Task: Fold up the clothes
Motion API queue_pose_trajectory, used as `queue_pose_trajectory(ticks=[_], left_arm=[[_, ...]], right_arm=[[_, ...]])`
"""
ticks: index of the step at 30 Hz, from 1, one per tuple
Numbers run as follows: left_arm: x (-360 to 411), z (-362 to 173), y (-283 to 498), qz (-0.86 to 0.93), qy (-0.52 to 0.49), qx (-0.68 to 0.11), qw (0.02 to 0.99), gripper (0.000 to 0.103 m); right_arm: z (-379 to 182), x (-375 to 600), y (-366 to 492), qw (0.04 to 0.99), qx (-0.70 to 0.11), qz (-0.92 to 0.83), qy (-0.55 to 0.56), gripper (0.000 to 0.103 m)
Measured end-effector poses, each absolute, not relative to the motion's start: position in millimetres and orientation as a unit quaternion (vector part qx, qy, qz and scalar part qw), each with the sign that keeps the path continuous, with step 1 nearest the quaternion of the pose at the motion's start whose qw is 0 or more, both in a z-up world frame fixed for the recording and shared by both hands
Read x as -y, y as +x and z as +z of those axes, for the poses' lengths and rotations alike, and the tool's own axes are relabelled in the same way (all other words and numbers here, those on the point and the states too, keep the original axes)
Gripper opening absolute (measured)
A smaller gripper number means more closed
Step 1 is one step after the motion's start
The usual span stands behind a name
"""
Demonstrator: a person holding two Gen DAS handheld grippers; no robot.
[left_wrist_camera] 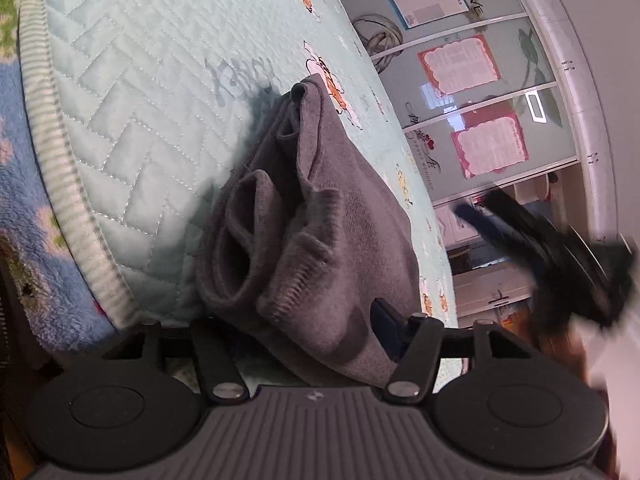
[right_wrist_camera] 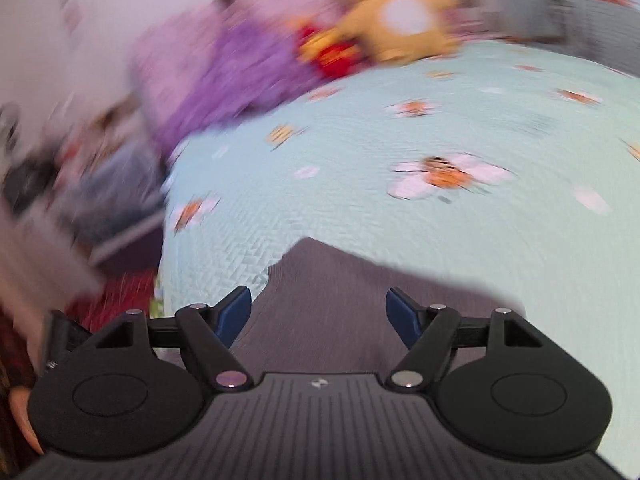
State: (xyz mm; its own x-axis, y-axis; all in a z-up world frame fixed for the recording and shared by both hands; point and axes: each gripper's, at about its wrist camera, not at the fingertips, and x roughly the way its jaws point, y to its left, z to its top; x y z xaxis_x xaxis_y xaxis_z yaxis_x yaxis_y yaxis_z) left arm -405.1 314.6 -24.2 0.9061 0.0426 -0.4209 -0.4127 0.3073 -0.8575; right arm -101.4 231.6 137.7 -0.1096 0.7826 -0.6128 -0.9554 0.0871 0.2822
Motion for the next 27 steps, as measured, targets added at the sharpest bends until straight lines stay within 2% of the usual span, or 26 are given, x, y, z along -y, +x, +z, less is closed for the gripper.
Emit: queue_pose_trajectory(ticks=[3,7,11,15,20,21,22,24,26,27], left_arm=[[-316,-25,-404,0.132,-0.556,-0.164,0.804,0.064],[-320,-27,-399,0.112,-0.539,-0.162,0.819,0.064],[-325,-30,-394,0.096,-0.521,-0.157,0.833,0.059],[-331,-35,-395,0.073,-0.522,-0.141,0.838,0.059],[-331,-35,-393,0.065,-0.515,-0.139,0.843,0.06],[-331,-34,-392,0.064,-0.514,-0.142,0.843,0.059],[-331,-33,-391,0.062,-0.514,-0.145,0.843,0.057],[-333,-30,-390,0.058,-0.512,-0.151,0.844,0.053],[-337,-27,-389,0.055,-0.505,-0.152,0.848,0.042],[-339,-24,-388,0.052,-0.499,-0.151,0.852,0.038]], right_arm=[[128,-297,-63,0.586,-0.369,0.692,-0.203,0.074],[102,-354,-28,0.503,-0.41,0.718,-0.249,0.074],[59,-386,-9,0.426,-0.461,0.715,-0.308,0.074],[28,-410,-7,0.335,-0.52,0.728,-0.295,0.078],[13,-438,-50,0.224,-0.533,0.764,-0.286,0.078],[14,-439,-52,0.231,-0.533,0.764,-0.283,0.075],[16,-439,-55,0.239,-0.532,0.763,-0.28,0.064],[25,-427,-57,0.28,-0.521,0.757,-0.277,0.052],[42,-406,-62,0.325,-0.499,0.758,-0.266,0.039],[52,-394,-65,0.35,-0.484,0.759,-0.258,0.029]])
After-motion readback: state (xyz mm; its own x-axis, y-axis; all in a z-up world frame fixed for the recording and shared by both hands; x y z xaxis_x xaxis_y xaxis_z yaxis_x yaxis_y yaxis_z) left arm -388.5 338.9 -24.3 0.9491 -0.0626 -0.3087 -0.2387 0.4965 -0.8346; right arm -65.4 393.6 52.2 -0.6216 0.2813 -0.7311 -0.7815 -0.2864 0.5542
